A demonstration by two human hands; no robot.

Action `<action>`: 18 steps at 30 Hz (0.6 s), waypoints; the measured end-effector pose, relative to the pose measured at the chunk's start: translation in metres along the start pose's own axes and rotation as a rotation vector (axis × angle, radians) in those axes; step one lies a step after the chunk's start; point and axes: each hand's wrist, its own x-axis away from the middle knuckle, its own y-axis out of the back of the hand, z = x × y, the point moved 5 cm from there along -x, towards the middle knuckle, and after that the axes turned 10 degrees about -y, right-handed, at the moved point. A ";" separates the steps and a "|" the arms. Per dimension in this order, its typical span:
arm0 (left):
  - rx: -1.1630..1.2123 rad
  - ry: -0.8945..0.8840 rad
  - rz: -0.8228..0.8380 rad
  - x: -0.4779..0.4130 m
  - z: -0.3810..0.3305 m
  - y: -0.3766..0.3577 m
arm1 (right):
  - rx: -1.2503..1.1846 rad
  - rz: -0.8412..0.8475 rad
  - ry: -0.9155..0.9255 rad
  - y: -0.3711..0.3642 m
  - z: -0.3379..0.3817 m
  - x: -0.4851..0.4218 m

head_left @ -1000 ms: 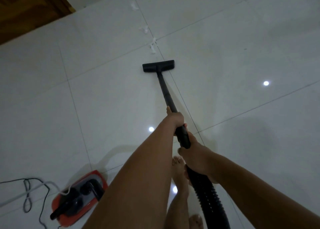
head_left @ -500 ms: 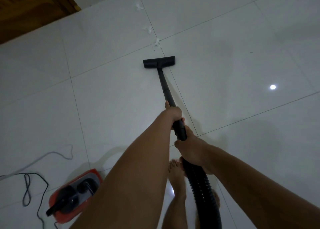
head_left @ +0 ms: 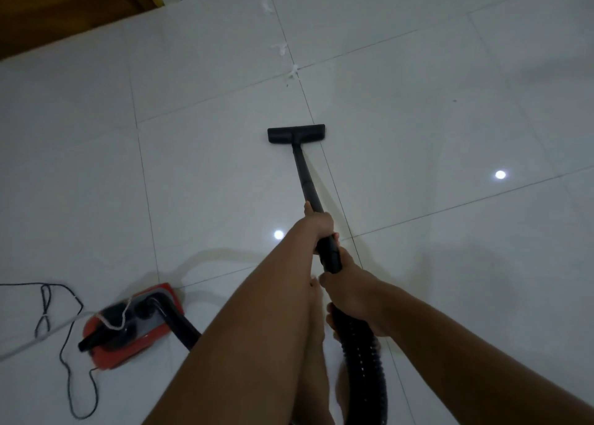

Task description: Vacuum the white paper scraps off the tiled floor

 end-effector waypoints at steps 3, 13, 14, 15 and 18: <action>0.002 -0.018 -0.015 0.001 0.009 -0.002 | 0.012 -0.012 -0.006 -0.002 -0.008 -0.002; 0.018 -0.066 -0.020 -0.017 0.018 -0.004 | 0.031 -0.038 0.036 -0.003 -0.013 -0.017; 0.024 -0.070 -0.022 -0.019 0.014 -0.003 | 0.019 -0.036 0.035 -0.004 -0.008 -0.018; 0.030 -0.074 -0.023 -0.022 0.010 0.000 | 0.011 -0.036 0.038 -0.004 -0.003 -0.019; 0.030 -0.071 -0.020 -0.033 -0.007 0.010 | 0.010 -0.049 0.055 -0.004 0.019 -0.023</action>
